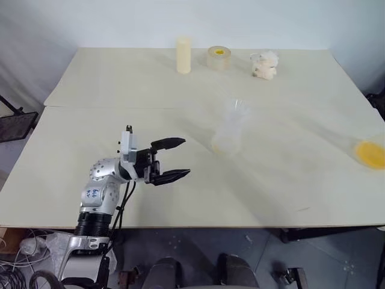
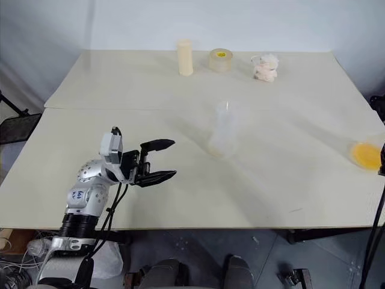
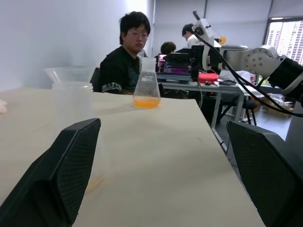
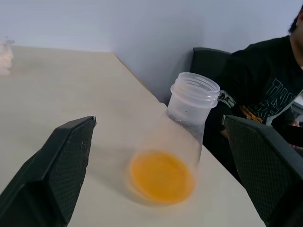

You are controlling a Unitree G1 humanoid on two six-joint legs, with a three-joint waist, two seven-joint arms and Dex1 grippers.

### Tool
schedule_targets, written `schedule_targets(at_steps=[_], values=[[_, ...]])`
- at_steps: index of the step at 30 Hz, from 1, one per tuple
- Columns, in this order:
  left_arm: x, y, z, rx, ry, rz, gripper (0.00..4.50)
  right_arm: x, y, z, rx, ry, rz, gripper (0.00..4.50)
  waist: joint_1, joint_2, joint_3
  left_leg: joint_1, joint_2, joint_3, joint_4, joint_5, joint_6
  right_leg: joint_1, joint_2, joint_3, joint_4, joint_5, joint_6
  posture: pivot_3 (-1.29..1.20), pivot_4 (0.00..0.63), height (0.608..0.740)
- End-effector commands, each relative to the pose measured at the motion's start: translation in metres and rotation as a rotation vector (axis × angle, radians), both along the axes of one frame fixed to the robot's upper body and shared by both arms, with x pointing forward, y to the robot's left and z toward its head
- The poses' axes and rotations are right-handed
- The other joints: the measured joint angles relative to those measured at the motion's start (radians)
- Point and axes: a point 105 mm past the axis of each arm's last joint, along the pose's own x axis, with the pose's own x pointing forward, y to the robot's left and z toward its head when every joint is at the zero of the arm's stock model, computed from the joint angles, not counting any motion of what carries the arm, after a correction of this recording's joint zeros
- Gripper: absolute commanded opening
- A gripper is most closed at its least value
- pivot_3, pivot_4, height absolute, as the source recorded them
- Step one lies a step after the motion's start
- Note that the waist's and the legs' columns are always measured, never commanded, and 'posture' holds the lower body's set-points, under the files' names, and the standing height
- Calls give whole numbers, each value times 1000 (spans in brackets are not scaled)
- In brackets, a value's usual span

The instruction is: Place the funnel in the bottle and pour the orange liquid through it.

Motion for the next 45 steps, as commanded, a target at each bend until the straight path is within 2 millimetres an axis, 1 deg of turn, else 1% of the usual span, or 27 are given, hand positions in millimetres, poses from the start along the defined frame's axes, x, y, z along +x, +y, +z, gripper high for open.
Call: schedule_targets(at_steps=[1,6,13,18,22,28,33,41,45], values=[[-7,7,9,-21,-37,22,4500,3,-8,14,-52,-35,-31,4486,0,1,0,0,0,0,0,0,0,0,0,0,0,0,0,0,150,740],[-10,16,8,-8,-35,55,4500,19,-13,18,-77,-44,-33,4486,0,1,0,0,1,0,0,0,0,0,0,0,0,0,0,0,150,740],[-10,23,7,10,-32,79,4500,28,-23,24,-101,-72,-81,4486,0,2,0,-1,2,0,0,0,0,0,0,0,0,0,0,0,150,740],[-11,23,7,11,-31,83,4500,30,-28,26,-100,-87,-102,4486,-1,2,0,-1,2,0,0,0,0,0,0,0,0,0,0,0,150,740],[-11,22,6,11,-25,83,4500,35,-37,25,-88,-86,-130,4486,-2,2,0,-1,2,0,0,0,0,0,0,0,0,0,0,0,150,740],[-12,23,6,13,-23,84,4500,41,-44,25,-74,-87,-144,4486,-3,2,0,-1,2,0,0,0,0,0,0,0,0,0,0,0,150,740],[-11,23,7,16,-23,86,4500,45,-50,22,-52,-78,-161,4486,-2,3,1,-1,3,0,0,0,0,0,0,0,-1,0,0,0,150,740],[-11,23,7,15,-23,84,4500,51,-67,20,-19,-79,-207,4486,-5,3,1,-1,3,1,0,0,0,0,0,-1,-2,0,0,0,150,740],[-11,23,7,13,-23,83,4500,57,-66,21,-18,-82,-207,4486,-11,3,1,-2,4,1,-1,0,0,0,0,-1,-3,0,0,0,150,740]])
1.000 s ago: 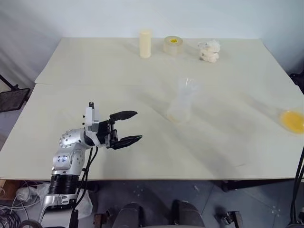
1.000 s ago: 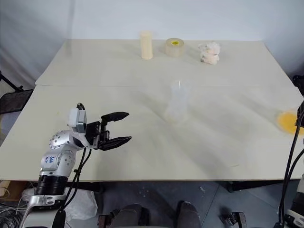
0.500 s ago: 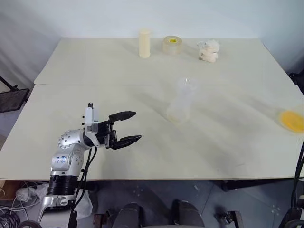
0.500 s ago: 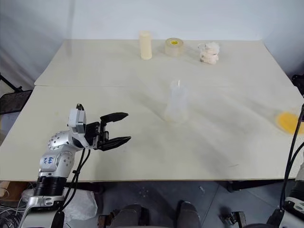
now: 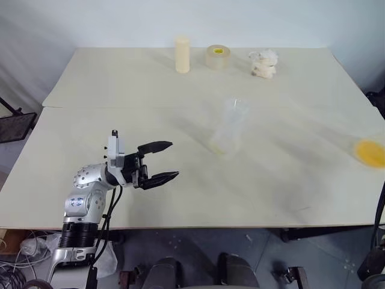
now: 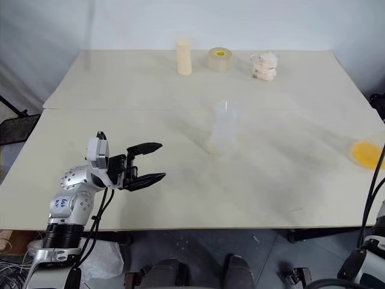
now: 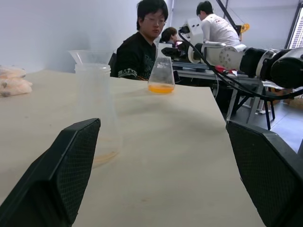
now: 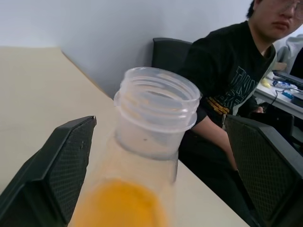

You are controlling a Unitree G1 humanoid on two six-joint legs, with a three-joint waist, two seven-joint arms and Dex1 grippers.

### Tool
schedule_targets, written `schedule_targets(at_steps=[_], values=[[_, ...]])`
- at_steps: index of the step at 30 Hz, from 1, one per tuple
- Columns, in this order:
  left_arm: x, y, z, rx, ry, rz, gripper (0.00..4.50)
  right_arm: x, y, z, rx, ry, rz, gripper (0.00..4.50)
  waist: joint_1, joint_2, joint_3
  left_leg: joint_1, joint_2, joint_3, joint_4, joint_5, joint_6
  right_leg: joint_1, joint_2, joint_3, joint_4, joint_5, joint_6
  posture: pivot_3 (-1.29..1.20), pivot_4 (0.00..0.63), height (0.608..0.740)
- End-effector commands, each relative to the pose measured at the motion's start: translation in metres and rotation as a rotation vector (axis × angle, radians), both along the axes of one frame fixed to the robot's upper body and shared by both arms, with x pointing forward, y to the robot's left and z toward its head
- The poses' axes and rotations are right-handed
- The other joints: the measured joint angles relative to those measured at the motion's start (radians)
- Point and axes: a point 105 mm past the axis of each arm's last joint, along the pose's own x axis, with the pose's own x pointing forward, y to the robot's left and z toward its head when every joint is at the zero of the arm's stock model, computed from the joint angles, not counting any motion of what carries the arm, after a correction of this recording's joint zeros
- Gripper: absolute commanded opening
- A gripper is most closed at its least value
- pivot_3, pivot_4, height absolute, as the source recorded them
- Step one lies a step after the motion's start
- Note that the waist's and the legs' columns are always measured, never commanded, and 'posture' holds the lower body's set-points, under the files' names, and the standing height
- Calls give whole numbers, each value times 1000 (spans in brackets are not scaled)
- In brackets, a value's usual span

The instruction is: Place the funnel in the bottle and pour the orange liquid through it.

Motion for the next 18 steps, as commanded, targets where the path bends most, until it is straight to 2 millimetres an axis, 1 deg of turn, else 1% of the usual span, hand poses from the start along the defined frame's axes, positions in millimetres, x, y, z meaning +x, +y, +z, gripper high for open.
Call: schedule_targets(at_steps=[1,18], values=[[-4,1,10,-15,-45,-4,4500,-2,-5,20,-50,-40,-26,4486,-4,0,0,0,0,0,0,0,0,0,0,0,0,0,0,0,150,740],[-4,1,11,-17,-46,-1,4500,10,-7,21,-49,-37,-25,4486,-16,1,0,-1,1,0,-1,0,0,0,0,-1,-2,0,0,0,150,740]])
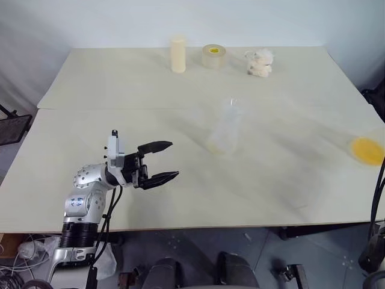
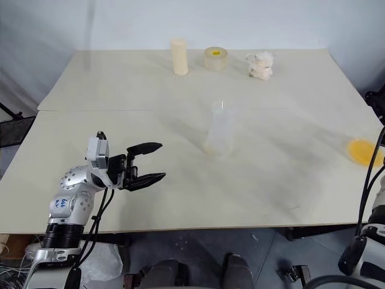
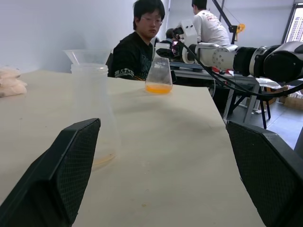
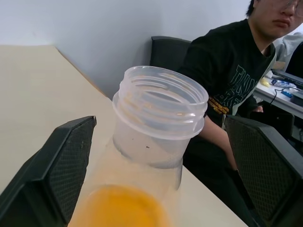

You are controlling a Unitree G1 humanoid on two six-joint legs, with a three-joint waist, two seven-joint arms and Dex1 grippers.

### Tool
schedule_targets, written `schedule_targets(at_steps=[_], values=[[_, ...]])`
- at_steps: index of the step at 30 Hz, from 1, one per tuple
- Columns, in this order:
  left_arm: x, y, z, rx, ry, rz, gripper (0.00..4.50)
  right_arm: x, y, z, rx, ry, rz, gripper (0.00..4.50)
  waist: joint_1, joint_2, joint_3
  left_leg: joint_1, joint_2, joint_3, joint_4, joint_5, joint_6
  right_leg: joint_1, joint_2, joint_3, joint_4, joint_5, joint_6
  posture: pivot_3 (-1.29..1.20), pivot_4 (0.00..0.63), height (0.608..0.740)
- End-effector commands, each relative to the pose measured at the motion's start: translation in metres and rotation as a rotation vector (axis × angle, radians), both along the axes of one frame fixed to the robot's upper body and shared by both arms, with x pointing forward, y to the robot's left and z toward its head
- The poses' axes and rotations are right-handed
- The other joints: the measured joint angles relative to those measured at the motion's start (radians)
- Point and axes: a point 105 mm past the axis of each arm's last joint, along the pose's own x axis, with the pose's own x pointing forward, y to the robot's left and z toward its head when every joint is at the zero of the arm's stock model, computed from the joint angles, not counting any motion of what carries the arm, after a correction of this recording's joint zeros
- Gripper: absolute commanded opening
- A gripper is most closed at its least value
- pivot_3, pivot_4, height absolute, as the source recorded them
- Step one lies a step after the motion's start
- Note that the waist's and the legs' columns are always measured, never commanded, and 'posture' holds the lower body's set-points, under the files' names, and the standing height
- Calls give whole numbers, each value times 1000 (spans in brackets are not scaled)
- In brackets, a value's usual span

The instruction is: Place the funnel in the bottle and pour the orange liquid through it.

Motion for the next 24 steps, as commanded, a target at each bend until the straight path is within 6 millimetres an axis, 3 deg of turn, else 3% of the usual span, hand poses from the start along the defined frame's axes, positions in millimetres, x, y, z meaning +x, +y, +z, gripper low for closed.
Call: schedule_targets(at_steps=[1,24], values=[[-4,1,10,-15,-46,-3,4500,-5,-6,24,-56,-47,-24,4486,0,0,0,0,0,0,0,0,0,0,0,0,0,0,0,0,150,740],[-5,1,11,-14,-49,5,4500,7,-7,26,-32,-55,-25,4486,-1,1,1,0,0,0,0,0,0,0,0,0,-1,0,0,0,150,740]])
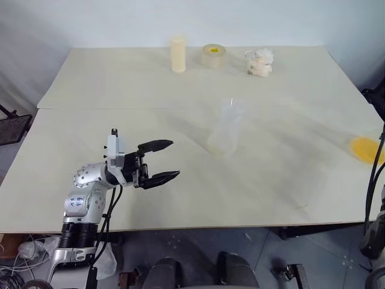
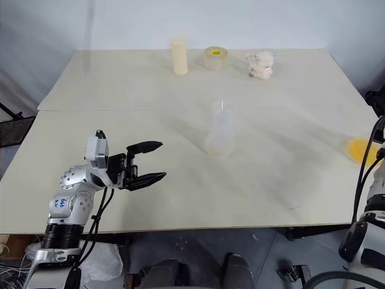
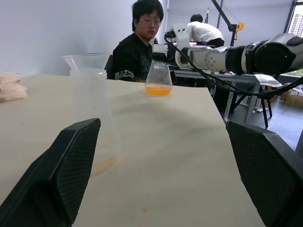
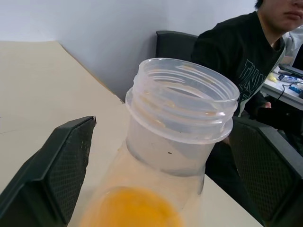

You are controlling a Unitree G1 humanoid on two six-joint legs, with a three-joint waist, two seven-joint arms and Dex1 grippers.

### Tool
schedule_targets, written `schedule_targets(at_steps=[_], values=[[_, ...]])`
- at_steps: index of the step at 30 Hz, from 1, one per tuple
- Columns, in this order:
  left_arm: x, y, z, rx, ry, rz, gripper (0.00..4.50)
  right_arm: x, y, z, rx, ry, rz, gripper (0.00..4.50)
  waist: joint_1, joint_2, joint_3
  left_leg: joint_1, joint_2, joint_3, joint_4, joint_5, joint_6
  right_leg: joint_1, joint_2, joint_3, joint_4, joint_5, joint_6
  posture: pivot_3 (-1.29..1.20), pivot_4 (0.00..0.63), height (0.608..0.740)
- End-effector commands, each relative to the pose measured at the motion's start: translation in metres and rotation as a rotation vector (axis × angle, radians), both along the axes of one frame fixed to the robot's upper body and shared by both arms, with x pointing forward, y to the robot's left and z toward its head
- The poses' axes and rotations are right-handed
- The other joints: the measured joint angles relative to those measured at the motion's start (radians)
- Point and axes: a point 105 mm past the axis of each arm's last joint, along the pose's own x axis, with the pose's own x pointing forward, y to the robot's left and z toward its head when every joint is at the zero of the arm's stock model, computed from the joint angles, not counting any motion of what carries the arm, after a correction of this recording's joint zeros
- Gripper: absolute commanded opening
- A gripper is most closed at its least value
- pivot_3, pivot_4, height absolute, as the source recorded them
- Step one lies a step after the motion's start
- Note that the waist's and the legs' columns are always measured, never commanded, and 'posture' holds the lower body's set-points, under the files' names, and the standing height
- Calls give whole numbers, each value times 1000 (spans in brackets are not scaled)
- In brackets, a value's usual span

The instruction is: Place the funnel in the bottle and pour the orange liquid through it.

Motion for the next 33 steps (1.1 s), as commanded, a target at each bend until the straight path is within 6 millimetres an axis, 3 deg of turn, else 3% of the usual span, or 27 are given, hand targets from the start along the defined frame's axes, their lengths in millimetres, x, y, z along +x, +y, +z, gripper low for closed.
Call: schedule_targets(at_steps=[1,3,6,10,11,21,33], values=[[-3,3,6,-15,-27,4,4500,-10,-9,27,-48,-64,-34,4486,0,0,0,0,0,0,0,0,0,0,0,0,0,0,0,0,150,740],[-3,3,6,-14,-27,5,4500,-10,-10,26,-46,-65,-35,4486,0,0,0,0,0,0,0,0,0,0,0,0,0,0,0,0,150,740],[-3,3,6,-13,-27,5,4500,-10,-10,23,-33,-63,-35,3922,0,0,0,0,0,0,0,0,0,0,0,0,0,0,0,0,150,740],[-2,3,7,-12,-30,5,4500,-10,-10,21,-26,-66,-37,2567,1,1,0,0,0,0,0,0,0,0,0,0,0,0,0,0,150,740],[-2,3,7,-13,-30,5,4500,-11,-9,21,-25,-68,-36,2439,1,1,0,0,0,0,0,0,0,0,0,0,0,0,0,0,150,740],[0,3,8,-13,-33,3,4500,-15,-5,16,-18,-88,-22,2438,1,1,1,0,0,0,0,0,0,0,0,0,0,0,0,0,150,740],[6,2,7,-7,-34,-12,4500,-16,17,21,1,-128,73,2438,1,2,1,0,0,-1,0,0,0,0,0,0,0,0,0,0,150,740]])
